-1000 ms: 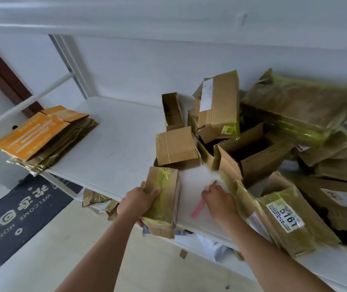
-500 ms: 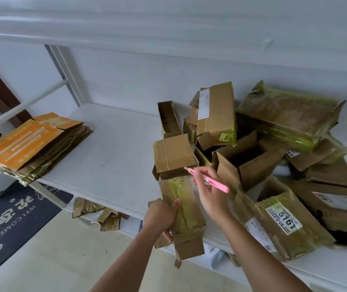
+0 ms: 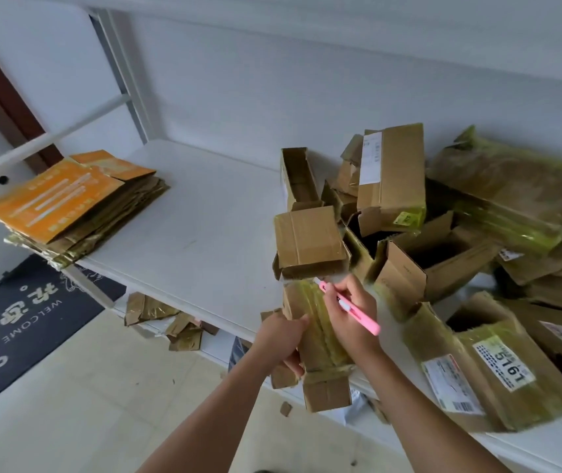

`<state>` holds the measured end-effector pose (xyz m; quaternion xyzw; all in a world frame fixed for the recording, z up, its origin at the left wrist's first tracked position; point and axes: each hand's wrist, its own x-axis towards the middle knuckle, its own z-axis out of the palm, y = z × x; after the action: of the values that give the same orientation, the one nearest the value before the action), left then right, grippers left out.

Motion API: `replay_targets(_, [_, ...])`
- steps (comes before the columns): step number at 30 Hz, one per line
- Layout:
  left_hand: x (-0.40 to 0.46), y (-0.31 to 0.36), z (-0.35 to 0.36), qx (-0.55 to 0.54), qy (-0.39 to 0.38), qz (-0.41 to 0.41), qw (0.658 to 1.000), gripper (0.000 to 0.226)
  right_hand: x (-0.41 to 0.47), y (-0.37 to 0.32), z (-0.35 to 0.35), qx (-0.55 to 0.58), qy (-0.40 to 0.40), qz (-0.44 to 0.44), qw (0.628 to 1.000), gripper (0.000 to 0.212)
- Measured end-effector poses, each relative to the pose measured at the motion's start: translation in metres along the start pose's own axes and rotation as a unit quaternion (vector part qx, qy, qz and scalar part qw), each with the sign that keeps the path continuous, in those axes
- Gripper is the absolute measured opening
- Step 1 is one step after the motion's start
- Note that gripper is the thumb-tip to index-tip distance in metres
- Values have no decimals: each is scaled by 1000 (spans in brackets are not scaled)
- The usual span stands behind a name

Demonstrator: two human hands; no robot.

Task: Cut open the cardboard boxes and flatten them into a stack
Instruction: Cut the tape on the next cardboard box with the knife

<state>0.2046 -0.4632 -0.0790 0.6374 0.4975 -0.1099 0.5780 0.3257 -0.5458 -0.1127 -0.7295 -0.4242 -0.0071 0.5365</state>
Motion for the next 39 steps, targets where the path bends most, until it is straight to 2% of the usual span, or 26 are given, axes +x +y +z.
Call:
replay_targets(8, [-2,-4,2,17,17,9,1000,45,2,-3,1,-16,-43,-6,999,17])
replay_targets(21, [-7,-2,5,-34,5,-27,999,54,3,-13,-14,-14,-124,30,992,21])
replay_targets(26, [-9,1,7,-35,16,-28,999,52,-18,-16,-25,-39,-189,23,981,25])
replay_targets(34, [-11,-1,9,-52,12,-31,998,50,-61,-27,-65,12,-216,48,975,27])
replay_targets(39, [-14,2,16,-51,53,-31,997,41,-74,-30,-72,14,-202,42,978,31])
